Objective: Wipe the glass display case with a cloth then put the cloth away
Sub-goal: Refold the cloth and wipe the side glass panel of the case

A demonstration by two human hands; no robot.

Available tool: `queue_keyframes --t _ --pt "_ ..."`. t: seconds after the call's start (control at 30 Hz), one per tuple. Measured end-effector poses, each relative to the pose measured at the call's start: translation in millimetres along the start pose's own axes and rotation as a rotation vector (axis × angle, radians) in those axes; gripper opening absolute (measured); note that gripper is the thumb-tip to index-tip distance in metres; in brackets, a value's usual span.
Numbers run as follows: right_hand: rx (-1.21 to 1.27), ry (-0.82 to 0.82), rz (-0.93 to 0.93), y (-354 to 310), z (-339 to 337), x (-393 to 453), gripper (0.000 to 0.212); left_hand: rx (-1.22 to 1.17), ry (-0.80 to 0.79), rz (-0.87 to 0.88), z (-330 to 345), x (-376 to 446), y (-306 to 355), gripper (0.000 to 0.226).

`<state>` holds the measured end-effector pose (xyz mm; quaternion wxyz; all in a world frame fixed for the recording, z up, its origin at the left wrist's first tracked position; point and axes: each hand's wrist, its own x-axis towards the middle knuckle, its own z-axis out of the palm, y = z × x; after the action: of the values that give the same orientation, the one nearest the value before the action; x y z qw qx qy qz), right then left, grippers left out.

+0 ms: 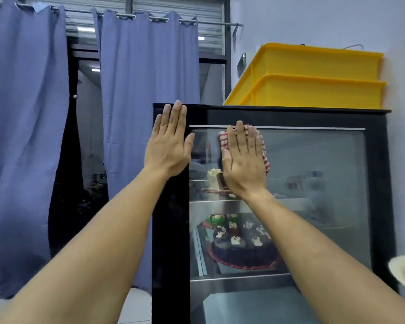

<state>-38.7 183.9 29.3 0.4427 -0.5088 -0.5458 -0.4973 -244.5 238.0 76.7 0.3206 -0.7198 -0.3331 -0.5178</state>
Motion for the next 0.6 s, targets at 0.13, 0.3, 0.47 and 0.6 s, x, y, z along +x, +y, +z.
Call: queue_keyframes --t 0.13,0.3,0.47,0.6 --pt "0.005 -0.062 -0.173 1 -6 47 0.062 0.044 0.084 -0.015 11 -6 5 0.069" --pt "-0.028 -0.003 -0.198 24 -6 54 0.06 0.03 0.105 -0.005 10 -5 3 0.068" --pt "0.022 0.061 0.434 118 -30 30 0.065 0.035 0.117 -0.027 10 -8 6 0.067" --pt "0.074 0.063 0.685 103 -35 37 0.071 0.041 0.113 -0.033 9 -9 8 0.067"
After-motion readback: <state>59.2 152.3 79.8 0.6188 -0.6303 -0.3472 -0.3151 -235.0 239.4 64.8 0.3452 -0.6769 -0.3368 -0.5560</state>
